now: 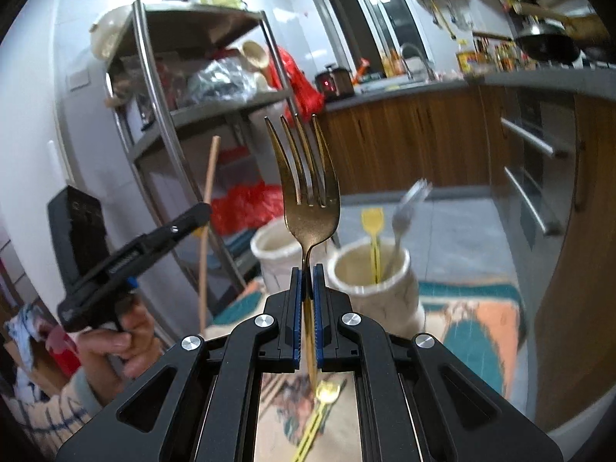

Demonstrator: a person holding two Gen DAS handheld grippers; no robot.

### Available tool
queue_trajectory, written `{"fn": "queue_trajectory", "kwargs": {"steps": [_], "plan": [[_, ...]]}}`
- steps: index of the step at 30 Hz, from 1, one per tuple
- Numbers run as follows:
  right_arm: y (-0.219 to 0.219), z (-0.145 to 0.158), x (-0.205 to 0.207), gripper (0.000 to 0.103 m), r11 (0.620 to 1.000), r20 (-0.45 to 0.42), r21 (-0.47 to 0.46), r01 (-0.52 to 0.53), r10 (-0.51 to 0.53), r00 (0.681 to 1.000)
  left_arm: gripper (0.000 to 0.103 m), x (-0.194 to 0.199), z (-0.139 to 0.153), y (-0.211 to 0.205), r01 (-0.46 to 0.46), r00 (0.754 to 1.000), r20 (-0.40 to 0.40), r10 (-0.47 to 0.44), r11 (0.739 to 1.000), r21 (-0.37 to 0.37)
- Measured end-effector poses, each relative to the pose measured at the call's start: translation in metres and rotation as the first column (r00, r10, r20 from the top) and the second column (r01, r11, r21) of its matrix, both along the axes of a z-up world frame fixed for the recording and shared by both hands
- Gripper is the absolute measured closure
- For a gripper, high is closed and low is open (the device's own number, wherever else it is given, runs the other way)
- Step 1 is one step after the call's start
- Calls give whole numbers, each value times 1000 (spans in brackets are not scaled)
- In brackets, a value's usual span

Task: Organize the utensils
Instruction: 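Lift the chopstick into the tall pot while the right tool lowers the gold fork into the short pot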

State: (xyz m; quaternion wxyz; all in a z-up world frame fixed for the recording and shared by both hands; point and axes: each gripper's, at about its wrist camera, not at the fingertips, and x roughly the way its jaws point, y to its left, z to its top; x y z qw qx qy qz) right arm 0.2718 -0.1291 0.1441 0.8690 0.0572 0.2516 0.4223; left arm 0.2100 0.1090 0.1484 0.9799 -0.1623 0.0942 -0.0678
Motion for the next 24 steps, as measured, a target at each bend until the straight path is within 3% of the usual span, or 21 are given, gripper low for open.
{"fn": "queue_trajectory", "kwargs": {"steps": [13,24], "plan": [[3,31,18,97,995,62,94,-12,7,998,98,31,30,-9,-5,988,156,4,1000,4],[3,38,36,97,982,78,184,29,-44,996,98,50,34,0,-24,981,190,30,999,-32]]}}
